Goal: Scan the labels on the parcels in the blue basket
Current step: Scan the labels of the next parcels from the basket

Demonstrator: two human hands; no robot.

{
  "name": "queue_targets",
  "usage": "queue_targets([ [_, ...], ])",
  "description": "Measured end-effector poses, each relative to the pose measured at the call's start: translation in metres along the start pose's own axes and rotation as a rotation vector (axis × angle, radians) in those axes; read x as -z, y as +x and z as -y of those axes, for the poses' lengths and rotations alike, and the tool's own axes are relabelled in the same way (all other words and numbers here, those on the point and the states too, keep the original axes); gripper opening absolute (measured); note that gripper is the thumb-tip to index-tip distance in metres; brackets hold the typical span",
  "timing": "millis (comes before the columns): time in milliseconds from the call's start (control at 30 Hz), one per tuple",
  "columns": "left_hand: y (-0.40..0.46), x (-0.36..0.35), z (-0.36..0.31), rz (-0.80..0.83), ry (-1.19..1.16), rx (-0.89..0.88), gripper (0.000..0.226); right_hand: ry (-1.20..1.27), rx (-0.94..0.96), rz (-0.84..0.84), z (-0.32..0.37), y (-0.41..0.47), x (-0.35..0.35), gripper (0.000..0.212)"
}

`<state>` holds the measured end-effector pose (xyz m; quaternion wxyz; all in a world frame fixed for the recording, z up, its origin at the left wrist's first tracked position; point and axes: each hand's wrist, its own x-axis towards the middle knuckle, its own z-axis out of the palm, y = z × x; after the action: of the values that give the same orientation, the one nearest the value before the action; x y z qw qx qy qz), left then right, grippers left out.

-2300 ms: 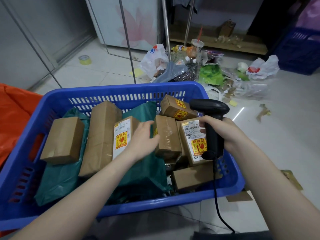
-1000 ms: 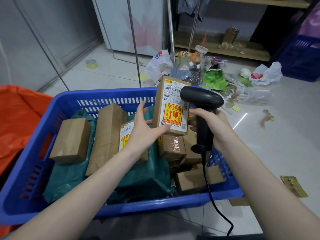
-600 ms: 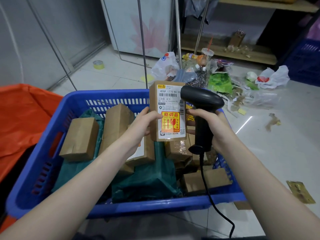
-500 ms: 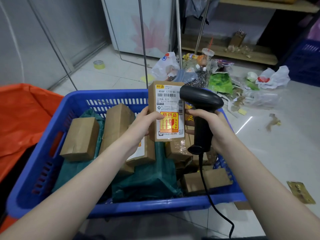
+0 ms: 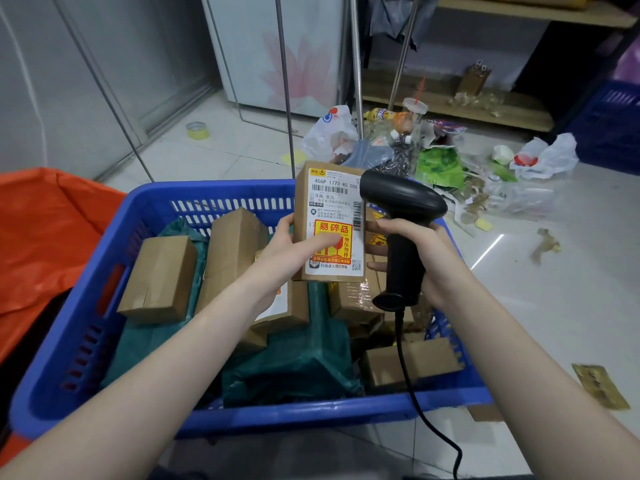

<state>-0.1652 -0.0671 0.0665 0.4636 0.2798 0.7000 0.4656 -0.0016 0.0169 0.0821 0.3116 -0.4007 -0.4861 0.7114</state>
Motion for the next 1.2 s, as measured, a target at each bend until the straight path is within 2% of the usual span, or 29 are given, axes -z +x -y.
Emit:
queue_targets([
  [367, -0.002, -0.003, 0.000, -0.096, 0.042, -0.126, 0.082, -0.015, 0.019, -0.009, 0.001, -0.001, -0.002, 0.010],
  [600, -0.003, 0.000, 0.001, -0.191, 0.105, -0.224, 0.083, -0.023, -0.006, -0.091, 0.006, -0.001, -0.001, 0.026],
  [900, -0.003, 0.000, 0.003, -0.271, 0.249, -0.264, 0.088, -0.064, -0.032, -0.065, 0.011, -0.007, -0.004, 0.024],
  [1200, -0.002, 0.002, 0.003, -0.354, 0.301, -0.259, 0.085, -0.023, -0.172, 0.033, 0.013, -0.010, -0.009, 0.028],
])
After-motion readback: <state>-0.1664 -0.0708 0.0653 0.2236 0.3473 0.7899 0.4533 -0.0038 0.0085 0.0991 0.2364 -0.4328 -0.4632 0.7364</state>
